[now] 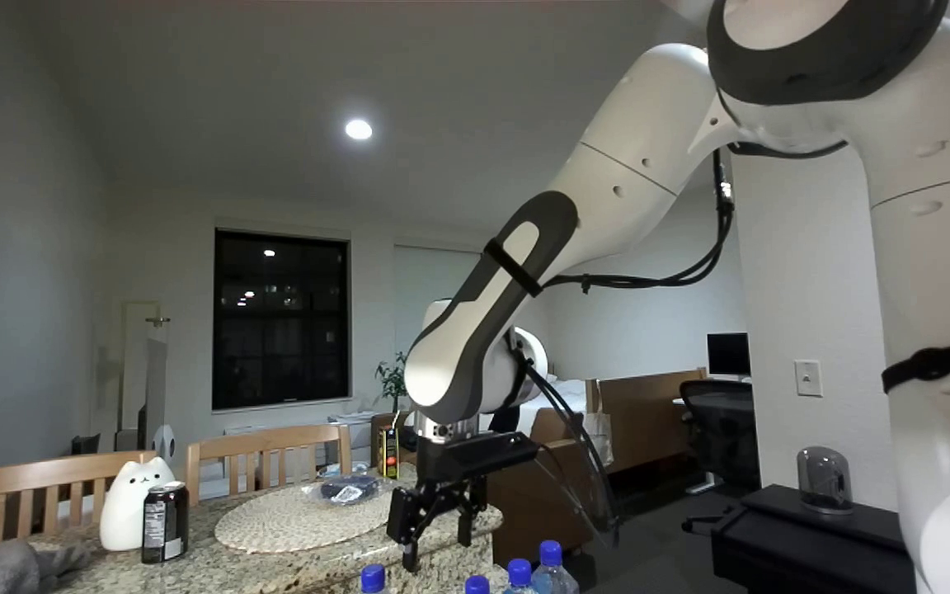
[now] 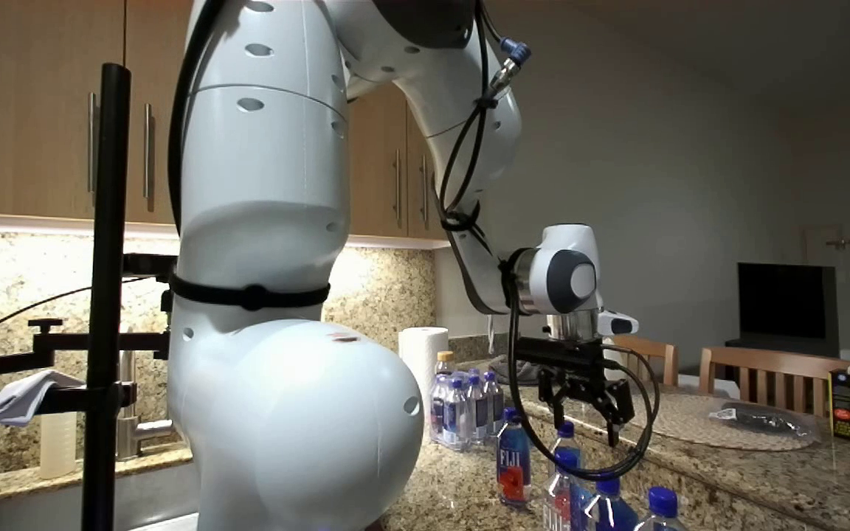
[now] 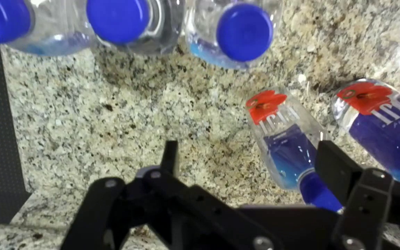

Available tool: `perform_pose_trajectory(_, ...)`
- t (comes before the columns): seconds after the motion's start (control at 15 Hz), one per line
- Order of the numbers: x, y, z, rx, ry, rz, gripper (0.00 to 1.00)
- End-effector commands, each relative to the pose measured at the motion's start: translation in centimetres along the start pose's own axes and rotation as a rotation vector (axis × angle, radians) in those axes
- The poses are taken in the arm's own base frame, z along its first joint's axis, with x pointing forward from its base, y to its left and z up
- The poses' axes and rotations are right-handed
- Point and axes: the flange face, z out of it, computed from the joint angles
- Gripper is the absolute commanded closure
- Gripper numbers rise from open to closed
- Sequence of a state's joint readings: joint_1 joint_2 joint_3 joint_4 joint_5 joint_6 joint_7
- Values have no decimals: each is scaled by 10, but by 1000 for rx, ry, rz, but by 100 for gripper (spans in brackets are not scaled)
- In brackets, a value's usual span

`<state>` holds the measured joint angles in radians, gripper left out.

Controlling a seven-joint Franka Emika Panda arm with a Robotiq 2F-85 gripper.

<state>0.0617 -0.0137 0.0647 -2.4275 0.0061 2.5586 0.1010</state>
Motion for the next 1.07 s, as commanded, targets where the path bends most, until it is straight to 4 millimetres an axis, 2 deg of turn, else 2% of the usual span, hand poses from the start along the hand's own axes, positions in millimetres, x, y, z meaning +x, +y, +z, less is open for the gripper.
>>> perform_pose_trajectory(0.0, 34, -7, 8, 2, 60, -118, 0)
perform_pose_trajectory(0.33, 72, -25, 19, 42, 138, -326, 0)
perform_pose_trajectory(0.53, 84, -40, 25, 72, 141, -438, 0)
perform_pose_trajectory(0.73, 87, -50, 26, 103, 134, -517, 0)
perform_pose_trajectory(1.0, 77, -53, 24, 119, 69, -586, 0)
